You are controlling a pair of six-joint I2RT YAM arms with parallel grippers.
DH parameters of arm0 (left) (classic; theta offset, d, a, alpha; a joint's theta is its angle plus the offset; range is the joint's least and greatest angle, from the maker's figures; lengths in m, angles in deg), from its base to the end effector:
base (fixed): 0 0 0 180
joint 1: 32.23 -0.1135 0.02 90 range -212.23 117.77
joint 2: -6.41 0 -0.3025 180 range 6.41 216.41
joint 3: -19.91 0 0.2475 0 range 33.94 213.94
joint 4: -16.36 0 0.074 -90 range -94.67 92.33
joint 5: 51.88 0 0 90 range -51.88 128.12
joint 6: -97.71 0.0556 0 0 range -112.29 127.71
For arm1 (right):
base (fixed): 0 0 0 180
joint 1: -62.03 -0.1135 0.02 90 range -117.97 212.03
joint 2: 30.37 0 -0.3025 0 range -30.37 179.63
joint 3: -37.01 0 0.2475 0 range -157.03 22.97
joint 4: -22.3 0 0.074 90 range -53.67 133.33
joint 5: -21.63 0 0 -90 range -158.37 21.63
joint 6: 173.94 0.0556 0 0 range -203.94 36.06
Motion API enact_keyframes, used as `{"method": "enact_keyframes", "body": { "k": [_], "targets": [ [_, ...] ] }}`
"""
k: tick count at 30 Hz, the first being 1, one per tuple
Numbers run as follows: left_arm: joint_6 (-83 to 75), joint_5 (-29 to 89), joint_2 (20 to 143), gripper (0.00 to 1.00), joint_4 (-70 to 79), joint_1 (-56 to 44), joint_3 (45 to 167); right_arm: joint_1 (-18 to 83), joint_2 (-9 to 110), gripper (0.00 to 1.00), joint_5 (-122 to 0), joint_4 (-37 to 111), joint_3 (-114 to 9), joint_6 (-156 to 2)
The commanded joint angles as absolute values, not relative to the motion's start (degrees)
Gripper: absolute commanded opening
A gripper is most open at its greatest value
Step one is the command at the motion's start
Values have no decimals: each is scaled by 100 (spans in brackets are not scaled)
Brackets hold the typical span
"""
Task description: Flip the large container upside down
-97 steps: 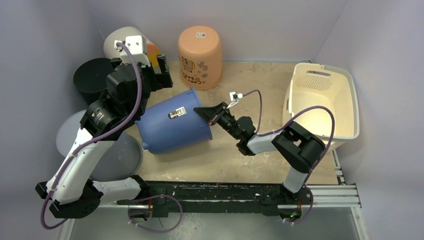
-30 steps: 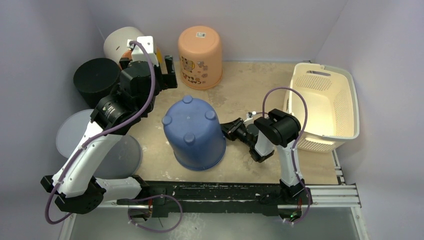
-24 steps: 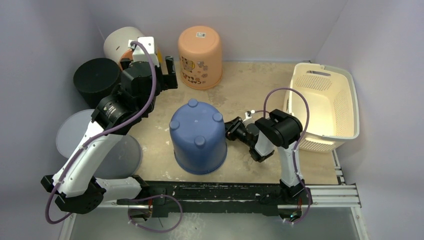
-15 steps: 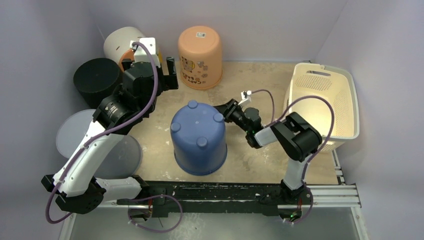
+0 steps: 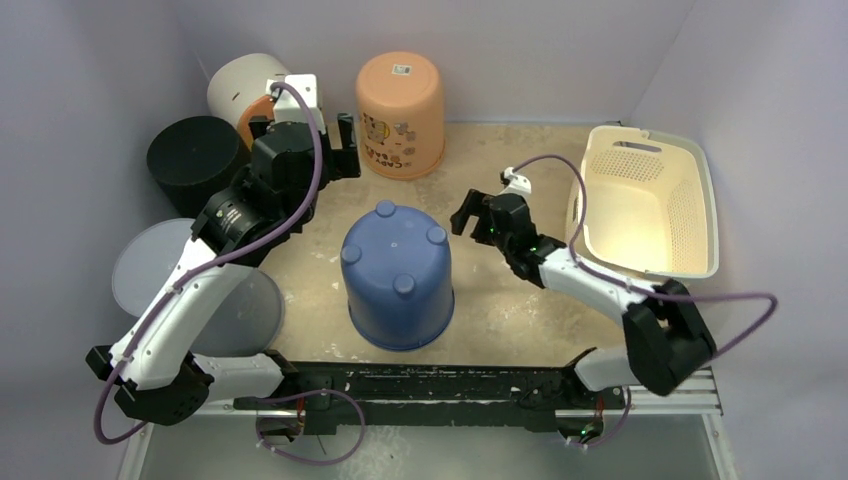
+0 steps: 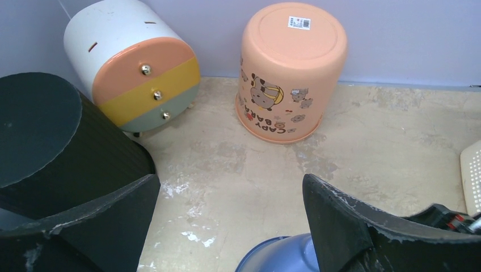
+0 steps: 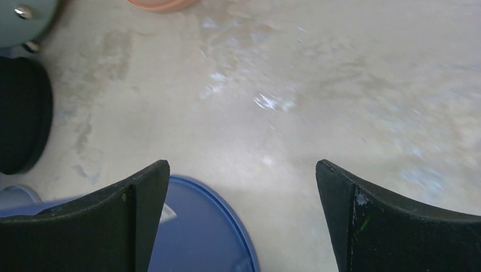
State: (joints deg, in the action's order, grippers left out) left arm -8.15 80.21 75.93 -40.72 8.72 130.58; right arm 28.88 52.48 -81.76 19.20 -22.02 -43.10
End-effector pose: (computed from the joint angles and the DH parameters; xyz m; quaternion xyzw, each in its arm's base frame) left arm 0.1841 -0.1104 0.5281 -0.0493 0.7742 -0.0153 0.6308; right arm 0.2821 0.1689 0.2684 0.1209 0.8108 0.2631 0.5086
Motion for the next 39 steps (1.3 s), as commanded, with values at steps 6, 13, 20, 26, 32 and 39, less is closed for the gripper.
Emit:
{"method": "enact_keyframes", "body": {
  "k": [6, 13, 20, 26, 32, 39],
  "targets": [
    [-766, 7750, 7731, 93, -3583, 888, 13057, 2270, 3533, 100, -9361, 5421, -2192, -3909],
    [-823, 7574, 7795, 93, -3497, 890, 13051, 1098, 3479, 100, -9593, 6751, -2168, -2735],
    [-880, 7519, 7732, 93, -3514, 886, 13025, 316, 3868, 100, -9610, 6932, -2174, -2419],
    [-903, 7490, 7662, 93, -3540, 890, 12982, 279, 4993, 100, -9757, 5781, -2764, -3187],
    [-850, 7407, 7590, 93, -3625, 890, 13053, 288, 6273, 100, -9607, 4798, -4034, -4312],
    [-872, 7341, 7480, 93, -3744, 884, 13041, 290, 7532, 100, -9265, 4040, -5321, -4937]
  ]
}}
